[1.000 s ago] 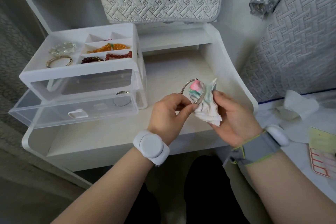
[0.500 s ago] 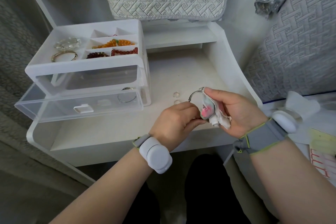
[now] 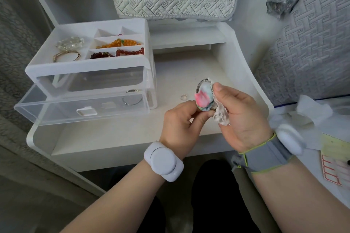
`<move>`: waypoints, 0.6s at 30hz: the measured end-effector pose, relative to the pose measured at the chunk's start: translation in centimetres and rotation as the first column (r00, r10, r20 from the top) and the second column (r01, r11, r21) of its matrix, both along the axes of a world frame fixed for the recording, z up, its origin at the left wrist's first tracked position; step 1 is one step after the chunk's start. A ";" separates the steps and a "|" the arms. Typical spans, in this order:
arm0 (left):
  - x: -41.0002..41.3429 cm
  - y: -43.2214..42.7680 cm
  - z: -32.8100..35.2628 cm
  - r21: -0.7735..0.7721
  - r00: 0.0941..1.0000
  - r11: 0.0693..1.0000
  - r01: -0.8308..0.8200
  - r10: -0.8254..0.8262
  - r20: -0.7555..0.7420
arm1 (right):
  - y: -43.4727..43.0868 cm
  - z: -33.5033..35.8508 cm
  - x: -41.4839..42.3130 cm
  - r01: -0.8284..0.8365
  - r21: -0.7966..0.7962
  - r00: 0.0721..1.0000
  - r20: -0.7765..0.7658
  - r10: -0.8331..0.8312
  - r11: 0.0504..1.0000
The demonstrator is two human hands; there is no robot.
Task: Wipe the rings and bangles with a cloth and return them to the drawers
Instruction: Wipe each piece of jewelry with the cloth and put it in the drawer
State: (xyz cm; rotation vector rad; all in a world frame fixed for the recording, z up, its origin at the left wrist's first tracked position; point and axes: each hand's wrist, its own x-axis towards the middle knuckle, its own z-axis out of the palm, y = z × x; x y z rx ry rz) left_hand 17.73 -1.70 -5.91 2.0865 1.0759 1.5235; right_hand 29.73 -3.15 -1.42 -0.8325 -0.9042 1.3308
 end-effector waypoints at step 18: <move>-1.0 0.2 2.6 -0.228 1.000 0.973 -0.020 0.025 0.019 | -0.4 0.1 2.4 -0.039 -0.023 0.937 0.345 0.045 0.999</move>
